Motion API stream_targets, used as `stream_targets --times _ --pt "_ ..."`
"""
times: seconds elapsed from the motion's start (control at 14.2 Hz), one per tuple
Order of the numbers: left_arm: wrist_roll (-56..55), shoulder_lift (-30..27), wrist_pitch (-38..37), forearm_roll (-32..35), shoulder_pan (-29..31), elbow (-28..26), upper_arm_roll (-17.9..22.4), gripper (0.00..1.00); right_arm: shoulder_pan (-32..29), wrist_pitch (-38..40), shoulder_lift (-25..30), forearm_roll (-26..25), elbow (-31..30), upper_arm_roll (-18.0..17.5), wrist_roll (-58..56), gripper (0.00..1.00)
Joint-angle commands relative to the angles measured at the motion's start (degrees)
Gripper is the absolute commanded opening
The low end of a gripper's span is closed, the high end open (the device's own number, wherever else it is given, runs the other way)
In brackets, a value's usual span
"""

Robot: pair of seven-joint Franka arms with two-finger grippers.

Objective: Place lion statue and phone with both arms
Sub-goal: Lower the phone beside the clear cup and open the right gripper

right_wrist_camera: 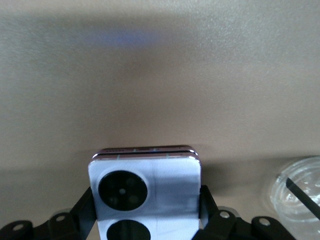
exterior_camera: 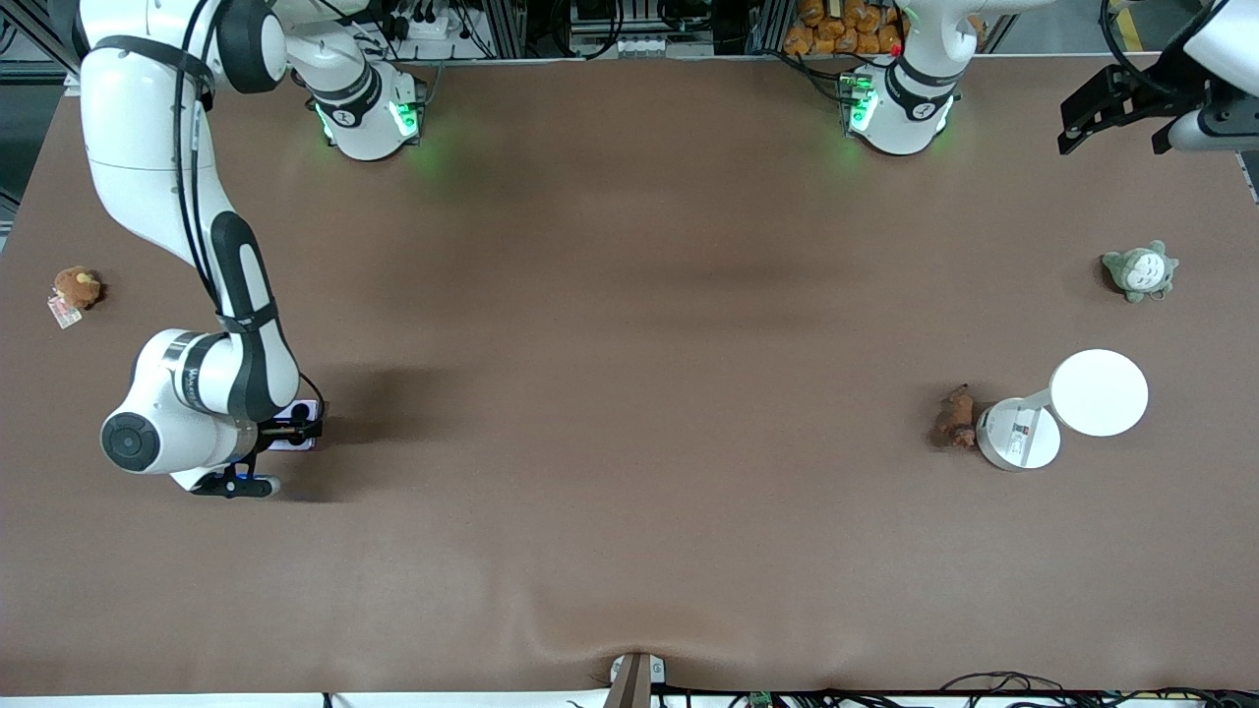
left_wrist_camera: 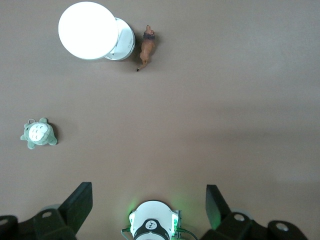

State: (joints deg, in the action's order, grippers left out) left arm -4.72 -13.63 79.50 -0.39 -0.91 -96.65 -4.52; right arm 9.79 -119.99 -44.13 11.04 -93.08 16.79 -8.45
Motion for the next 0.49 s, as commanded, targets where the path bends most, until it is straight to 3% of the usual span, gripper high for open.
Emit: stream_targets --times 0.0,0.42 --pt "0.2 -1.7 0.4 -1.0 -0.1 -1.7 0.0 1.00 -0.5 -1.4 0.4 -0.2 -1.5 -0.4 -0.2 1.00" --pt "0.1 -1.6 0.2 -0.5 0.0 -1.6 -0.3 1.00 0.1 -0.5 3.7 -0.2 1.4 -0.4 -0.2 1.00"
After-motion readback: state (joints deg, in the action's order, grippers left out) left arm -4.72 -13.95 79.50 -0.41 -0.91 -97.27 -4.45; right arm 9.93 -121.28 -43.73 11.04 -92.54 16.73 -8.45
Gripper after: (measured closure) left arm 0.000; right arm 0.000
